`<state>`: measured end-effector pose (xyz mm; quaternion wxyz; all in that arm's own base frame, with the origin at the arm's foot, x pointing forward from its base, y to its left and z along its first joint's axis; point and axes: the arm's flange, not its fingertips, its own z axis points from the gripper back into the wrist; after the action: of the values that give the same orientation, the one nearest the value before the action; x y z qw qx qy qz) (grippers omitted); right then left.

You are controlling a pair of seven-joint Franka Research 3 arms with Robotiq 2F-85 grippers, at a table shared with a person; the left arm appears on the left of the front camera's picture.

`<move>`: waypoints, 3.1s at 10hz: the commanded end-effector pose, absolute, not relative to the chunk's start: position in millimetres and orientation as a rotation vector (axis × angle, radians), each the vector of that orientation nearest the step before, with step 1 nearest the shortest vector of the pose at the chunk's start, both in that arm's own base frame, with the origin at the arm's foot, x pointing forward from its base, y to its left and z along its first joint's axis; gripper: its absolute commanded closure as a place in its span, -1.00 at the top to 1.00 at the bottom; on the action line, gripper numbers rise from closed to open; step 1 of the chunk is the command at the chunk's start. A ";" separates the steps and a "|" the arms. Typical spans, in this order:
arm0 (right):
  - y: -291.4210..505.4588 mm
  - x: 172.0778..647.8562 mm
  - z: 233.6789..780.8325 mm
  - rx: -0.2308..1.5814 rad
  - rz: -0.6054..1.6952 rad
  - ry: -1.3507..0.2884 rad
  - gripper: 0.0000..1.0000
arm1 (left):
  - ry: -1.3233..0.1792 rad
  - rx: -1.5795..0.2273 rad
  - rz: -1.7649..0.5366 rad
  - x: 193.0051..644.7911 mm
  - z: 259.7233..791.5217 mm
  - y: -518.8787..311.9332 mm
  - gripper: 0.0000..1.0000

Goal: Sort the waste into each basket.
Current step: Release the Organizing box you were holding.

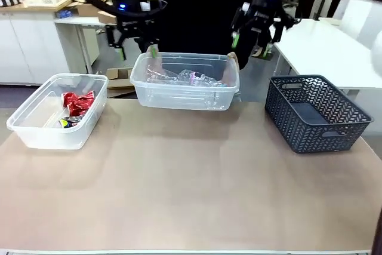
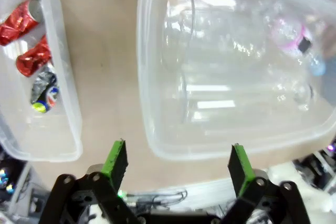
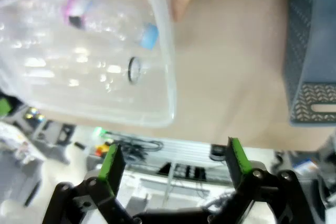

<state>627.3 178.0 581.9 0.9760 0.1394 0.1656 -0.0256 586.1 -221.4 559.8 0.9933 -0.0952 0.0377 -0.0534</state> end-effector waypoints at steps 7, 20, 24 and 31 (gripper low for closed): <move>83.5 367.6 531.0 0.613 0.147 0.314 1.00 | -0.211 -0.781 -0.309 354.3 536.1 -89.1 1.00; -16.7 349.3 505.1 1.237 -0.064 0.358 1.00 | -0.261 -1.243 -0.040 341.7 533.4 15.6 1.00; -16.7 349.3 505.1 1.237 -0.064 0.358 1.00 | -0.261 -1.243 -0.040 341.7 533.4 15.6 1.00; -16.7 349.3 505.1 1.237 -0.064 0.358 1.00 | -0.261 -1.243 -0.040 341.7 533.4 15.6 1.00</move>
<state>347.6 -13.7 504.5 0.7948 0.5806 0.1727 -0.0359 340.5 14.4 532.0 0.8066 -0.5783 -0.1215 -0.0145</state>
